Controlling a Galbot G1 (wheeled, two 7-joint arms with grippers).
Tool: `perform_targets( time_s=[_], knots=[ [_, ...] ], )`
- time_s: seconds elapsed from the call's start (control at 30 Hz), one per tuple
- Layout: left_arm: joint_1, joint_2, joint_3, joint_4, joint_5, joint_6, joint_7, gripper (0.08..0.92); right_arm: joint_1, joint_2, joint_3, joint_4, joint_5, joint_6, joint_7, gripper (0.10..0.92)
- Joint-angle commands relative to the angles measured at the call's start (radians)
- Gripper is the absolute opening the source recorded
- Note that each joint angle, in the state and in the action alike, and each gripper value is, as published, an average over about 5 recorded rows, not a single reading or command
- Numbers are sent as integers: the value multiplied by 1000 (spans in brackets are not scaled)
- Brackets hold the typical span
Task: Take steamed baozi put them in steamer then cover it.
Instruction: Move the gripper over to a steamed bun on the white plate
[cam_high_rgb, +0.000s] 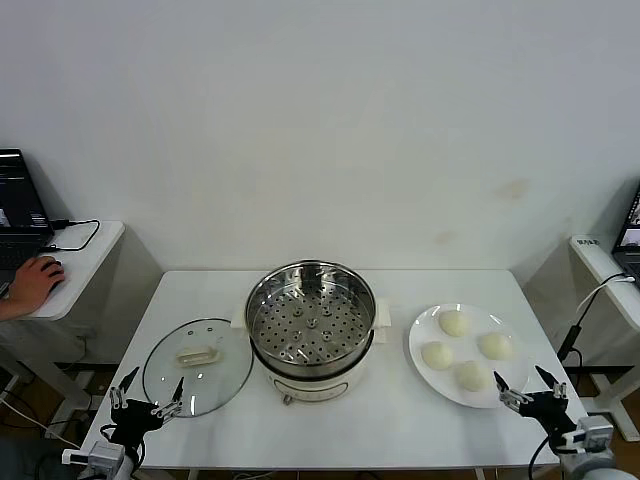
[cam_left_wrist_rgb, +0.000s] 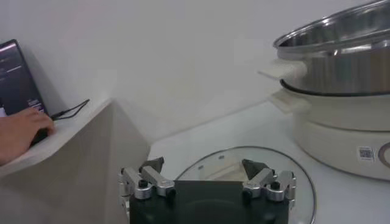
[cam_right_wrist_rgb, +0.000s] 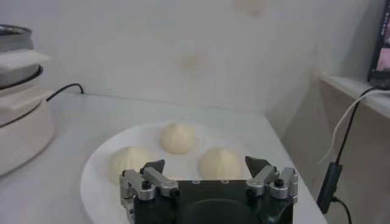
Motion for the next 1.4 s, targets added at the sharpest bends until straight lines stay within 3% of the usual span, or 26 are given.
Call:
perform_targets(
  time_s=[0.03,0.2,0.37,0.5,0.67,0.97,1.4],
  knots=[
    [11,-20,2,-20,31,-6,-6,823,168,-171,-27,-7,-110,-71,-66,823],
    [27,-36,0,-36,57,-13,-10,823,361,-345,-137,-97,-252,-83,-250,822],
    [43,-57,-8,-47,79,-20,-15,823,651,-476,-336,-224,-475,-72,-543,823],
    [54,-83,-14,-57,94,-26,-17,823,913,-490,-521,-350,-651,-14,-768,823],
    [70,-102,-17,-69,111,-33,-20,823,1221,-431,-815,-530,-799,87,-933,823],
    [93,-116,-33,-91,121,-40,-21,823,1547,-316,-1233,-781,-829,232,-1083,823],
    [108,-115,-42,-92,127,-40,-15,823,1519,-207,-1297,-951,-888,277,-1118,823]
  ],
)
